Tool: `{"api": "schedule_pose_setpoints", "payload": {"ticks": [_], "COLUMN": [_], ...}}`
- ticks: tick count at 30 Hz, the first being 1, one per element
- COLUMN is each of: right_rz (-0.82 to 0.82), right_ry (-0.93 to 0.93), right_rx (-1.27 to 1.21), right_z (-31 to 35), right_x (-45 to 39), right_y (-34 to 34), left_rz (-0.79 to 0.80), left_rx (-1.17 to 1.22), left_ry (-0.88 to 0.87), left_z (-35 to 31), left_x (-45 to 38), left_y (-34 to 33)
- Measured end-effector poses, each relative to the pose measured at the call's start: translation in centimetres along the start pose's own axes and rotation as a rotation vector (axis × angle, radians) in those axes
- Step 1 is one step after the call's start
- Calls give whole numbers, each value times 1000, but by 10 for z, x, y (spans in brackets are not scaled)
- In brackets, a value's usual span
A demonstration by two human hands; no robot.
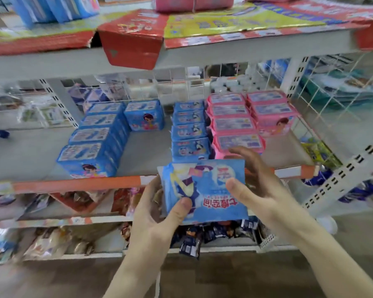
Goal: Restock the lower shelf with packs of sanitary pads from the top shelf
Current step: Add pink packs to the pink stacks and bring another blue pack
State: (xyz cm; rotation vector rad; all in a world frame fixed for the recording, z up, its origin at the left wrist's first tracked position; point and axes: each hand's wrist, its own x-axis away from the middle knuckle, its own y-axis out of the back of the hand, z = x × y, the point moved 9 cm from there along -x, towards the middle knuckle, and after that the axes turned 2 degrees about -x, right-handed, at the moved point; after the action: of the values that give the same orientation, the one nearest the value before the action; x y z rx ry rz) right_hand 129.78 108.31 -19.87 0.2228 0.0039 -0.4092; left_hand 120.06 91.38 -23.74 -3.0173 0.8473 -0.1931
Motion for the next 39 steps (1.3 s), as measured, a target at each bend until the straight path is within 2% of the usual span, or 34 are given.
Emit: {"api": "schedule_pose_setpoints", "payload": {"ticks": [4,10,17,22,27,32,39], "right_rz": [-33,-219,-495,-530,-437,-367,18], "right_ry": [-28,-55,16,-25,-119,-66,-71], "right_rx": [-10,-215,-411,-485,-409,-257,-233], "right_z": [-2,-13,0,-15,-34,-29,-17], "right_x": [0,3,7,13,15,9,-6], "right_y": [-13,-35,-73,-128,-136,-95,-89], "left_rz": [40,140,159,118,114,234,522], "left_rx": [11,213,297,329,251,41,-247], "left_ry": [0,57,137,108,141,165,148], "left_z": [2,12,35,39,47,45,17], "left_x": [-6,-12,-9,-11,-16,-17,-19], "left_y": [15,31,47,60,81,88,62]}}
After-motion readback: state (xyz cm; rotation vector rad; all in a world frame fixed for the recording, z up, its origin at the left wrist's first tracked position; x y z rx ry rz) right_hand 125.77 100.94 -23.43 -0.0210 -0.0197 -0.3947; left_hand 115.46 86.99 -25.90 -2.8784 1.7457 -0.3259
